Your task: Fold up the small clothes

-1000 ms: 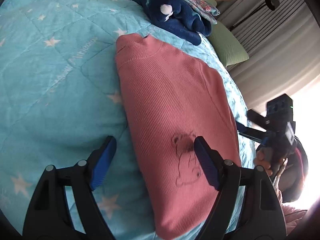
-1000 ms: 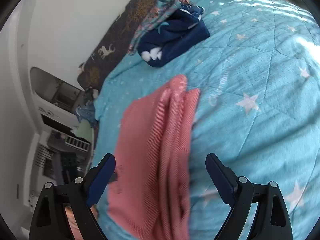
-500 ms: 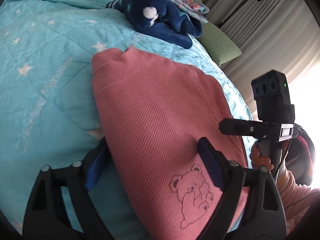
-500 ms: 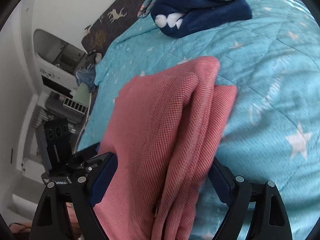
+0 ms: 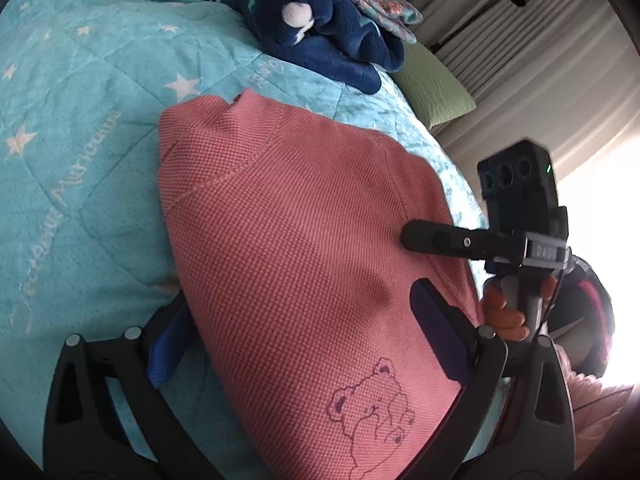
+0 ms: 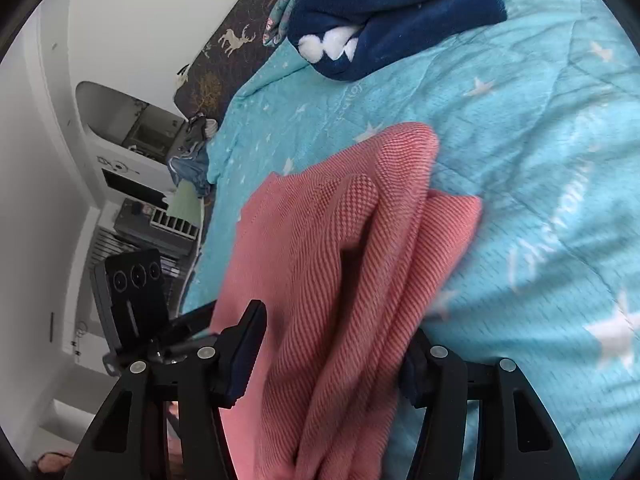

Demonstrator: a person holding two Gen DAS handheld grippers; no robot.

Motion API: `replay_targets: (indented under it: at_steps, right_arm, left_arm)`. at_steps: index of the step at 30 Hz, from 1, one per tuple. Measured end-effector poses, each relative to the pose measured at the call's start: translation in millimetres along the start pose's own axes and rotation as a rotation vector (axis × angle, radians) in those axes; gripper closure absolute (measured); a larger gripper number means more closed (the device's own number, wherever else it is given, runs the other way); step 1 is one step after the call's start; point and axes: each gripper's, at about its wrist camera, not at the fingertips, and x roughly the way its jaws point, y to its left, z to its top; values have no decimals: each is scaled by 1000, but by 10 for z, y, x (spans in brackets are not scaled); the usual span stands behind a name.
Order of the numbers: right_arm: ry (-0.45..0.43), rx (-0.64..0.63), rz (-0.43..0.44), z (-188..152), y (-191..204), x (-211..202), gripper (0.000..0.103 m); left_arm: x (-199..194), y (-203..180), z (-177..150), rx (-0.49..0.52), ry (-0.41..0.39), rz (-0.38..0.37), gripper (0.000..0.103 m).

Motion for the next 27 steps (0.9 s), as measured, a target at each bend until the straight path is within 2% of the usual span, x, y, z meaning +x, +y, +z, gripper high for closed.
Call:
replay_targets:
  at_steps: [4,8,13,16,23,25,27]
  right_arm:
    - [6,-33,-32,-10,73,18,43]
    - [14,-7,-11,-96,-5,-126,45]
    - [43,-55,-20,-236,-18,-206,45]
    - [54,-58,-17,-188,-17,-125,45]
    - [49,-25,58,61,-23,134,45]
    - [41,-22,46,90,-25,153,49]
    - [36,-16,17,99,-27,183,70]
  left_arm:
    - [9,-92,-58,65,-3,53,4]
    - [-6,-91,-66,73,-2,56,4]
    - [-1,-104,-90,103,6,62,4]
    - [14,-103,-82,104,3,58,4]
    - [33,-87,-50,105,8,53,4]
    - [43,-75,-30,101,6,50,4]
    - [50,-78,-17,101,4,50,4]
